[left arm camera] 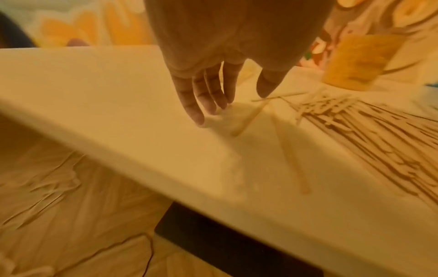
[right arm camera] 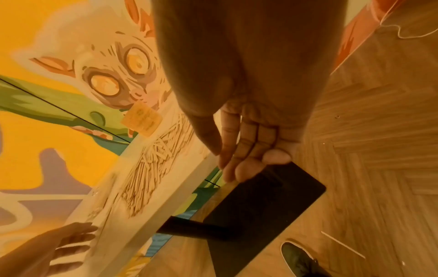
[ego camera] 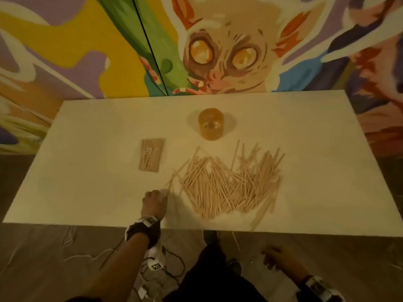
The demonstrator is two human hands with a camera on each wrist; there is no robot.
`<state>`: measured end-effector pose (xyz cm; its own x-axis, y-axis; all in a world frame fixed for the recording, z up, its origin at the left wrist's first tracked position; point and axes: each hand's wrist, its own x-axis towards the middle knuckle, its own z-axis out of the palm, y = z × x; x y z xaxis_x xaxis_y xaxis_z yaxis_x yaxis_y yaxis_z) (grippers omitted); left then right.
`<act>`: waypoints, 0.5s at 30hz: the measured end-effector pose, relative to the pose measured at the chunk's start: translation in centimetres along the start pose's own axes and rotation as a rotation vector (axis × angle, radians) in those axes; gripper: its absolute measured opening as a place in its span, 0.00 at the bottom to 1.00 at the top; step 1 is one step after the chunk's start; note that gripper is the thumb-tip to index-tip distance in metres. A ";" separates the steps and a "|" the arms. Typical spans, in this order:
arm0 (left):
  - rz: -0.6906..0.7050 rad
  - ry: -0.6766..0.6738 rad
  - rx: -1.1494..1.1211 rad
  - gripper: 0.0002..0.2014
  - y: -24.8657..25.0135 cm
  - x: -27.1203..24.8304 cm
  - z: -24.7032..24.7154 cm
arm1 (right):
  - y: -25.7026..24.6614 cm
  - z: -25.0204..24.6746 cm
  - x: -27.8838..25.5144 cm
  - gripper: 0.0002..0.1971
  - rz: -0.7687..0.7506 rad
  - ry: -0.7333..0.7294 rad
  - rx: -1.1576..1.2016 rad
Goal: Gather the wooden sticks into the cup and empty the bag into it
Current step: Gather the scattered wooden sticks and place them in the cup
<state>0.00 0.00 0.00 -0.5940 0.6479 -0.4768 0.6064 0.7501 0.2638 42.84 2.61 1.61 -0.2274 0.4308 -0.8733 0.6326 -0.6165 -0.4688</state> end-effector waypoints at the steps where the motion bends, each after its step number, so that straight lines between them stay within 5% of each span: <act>1: 0.050 -0.009 -0.011 0.22 1.2 0.6 -0.1 | -0.2 -0.1 0.5 0.10 -0.010 0.017 -0.002; 7: 0.118 -0.092 0.010 0.43 9.5 1.7 0.6 | -5.2 -1.1 0.6 0.10 -0.027 0.073 -0.063; 15: 0.217 -0.144 -0.028 0.30 13.4 3.7 1.8 | -9.9 -1.3 2.4 0.10 -0.059 0.095 -0.084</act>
<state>6.87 12.17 0.25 -0.3692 0.7699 -0.5205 0.6953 0.6005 0.3950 36.97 10.61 4.30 -0.1980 0.5275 -0.8262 0.6810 -0.5322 -0.5030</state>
